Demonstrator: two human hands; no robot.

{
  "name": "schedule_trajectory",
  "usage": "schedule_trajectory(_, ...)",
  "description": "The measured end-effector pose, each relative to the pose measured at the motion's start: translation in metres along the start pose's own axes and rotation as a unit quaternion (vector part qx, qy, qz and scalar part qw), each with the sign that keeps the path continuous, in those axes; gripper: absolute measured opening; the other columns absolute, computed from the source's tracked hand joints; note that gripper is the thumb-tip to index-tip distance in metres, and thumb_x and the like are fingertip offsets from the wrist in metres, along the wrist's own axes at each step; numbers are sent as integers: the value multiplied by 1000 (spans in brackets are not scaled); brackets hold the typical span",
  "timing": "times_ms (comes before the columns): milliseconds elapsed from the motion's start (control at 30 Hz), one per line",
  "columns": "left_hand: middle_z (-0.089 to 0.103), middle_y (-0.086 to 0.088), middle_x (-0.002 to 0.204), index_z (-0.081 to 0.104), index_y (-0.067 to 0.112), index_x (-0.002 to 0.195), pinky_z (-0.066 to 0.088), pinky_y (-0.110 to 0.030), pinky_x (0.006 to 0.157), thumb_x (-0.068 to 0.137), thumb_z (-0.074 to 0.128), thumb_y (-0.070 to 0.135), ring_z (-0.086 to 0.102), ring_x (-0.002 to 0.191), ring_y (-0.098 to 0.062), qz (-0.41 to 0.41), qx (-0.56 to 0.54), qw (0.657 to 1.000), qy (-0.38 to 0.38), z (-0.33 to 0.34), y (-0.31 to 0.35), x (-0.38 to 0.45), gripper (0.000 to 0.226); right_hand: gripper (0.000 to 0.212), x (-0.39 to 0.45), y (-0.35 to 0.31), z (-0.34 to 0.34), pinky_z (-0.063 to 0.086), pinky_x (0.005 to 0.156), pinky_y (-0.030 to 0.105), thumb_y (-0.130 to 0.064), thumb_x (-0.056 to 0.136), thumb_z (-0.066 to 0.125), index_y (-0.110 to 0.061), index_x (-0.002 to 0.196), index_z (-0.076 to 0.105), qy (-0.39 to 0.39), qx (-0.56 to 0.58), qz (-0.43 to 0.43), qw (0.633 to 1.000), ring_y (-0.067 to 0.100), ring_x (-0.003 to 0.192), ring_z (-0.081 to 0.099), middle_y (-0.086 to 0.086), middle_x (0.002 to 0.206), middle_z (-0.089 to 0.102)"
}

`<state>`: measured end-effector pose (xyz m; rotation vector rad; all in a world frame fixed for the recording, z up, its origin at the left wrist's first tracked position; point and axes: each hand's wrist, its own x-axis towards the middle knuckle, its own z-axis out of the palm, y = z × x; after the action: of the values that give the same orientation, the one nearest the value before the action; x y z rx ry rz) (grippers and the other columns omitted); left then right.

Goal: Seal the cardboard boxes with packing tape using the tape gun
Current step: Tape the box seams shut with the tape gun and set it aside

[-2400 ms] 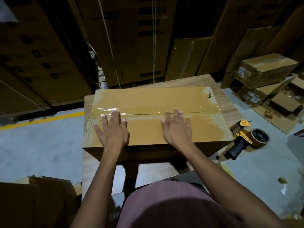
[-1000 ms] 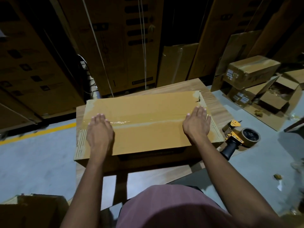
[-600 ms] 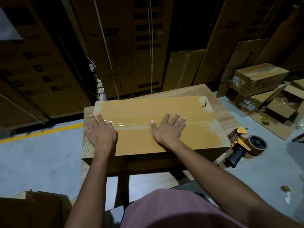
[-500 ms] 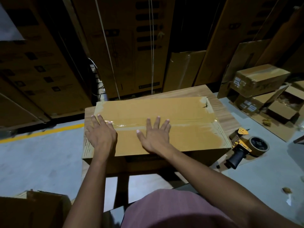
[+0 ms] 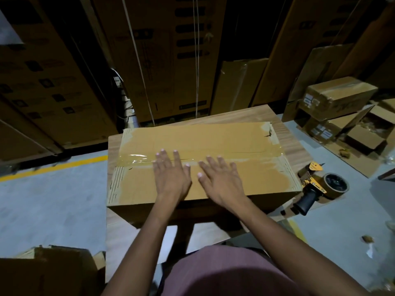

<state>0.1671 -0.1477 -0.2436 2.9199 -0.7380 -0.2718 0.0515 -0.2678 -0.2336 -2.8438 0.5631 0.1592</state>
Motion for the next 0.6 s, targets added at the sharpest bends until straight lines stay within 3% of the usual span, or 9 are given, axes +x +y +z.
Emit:
schedule_trajectory(133,-11,-24,166,-3,17,163,-6,-54,124,107,14,50,-12,153,-45,93,6,995,-37,7,58,-1,67,67,-8,75,-17,-1,123,63,-65,104,4,-39,165,4,14,-23,231,973,39,159,-3,-3,174,-1)
schedule_trajectory(200,-11,-23,166,-2,18,163,-7,-56,122,107,14,51,-13,152,-47,138,11,989,-51,10,85,-2,67,69,-24,105,-21,-2,123,63,-66,104,9,-35,166,6,44,8,328,944,43,157,-5,0,174,-1)
schedule_trajectory(267,-11,-20,167,-1,16,163,-9,-57,121,107,13,52,-13,152,-46,183,14,981,-63,14,113,-5,68,70,-40,122,-20,8,123,62,-65,104,15,-32,165,12,79,31,377,922,45,157,3,3,174,6)
schedule_trajectory(333,-8,-18,168,2,12,163,-8,-57,122,107,14,52,-11,153,-44,230,17,970,-69,16,139,-8,69,69,-49,130,-18,33,115,59,-66,101,23,-33,163,22,121,61,377,916,44,150,27,13,168,26)
schedule_trajectory(400,-4,-16,169,5,10,163,-6,-57,123,107,15,51,-8,154,-42,270,17,960,-70,19,162,-10,70,70,-51,137,-18,48,97,51,-65,98,32,-31,159,32,146,73,341,926,40,133,50,14,153,47)
schedule_trajectory(600,0,-7,171,6,19,163,1,-51,125,106,14,53,-4,156,-36,238,2,970,-55,26,193,-10,67,83,-40,179,-24,48,76,39,-70,86,27,-30,157,38,155,43,248,955,37,108,65,11,143,55)
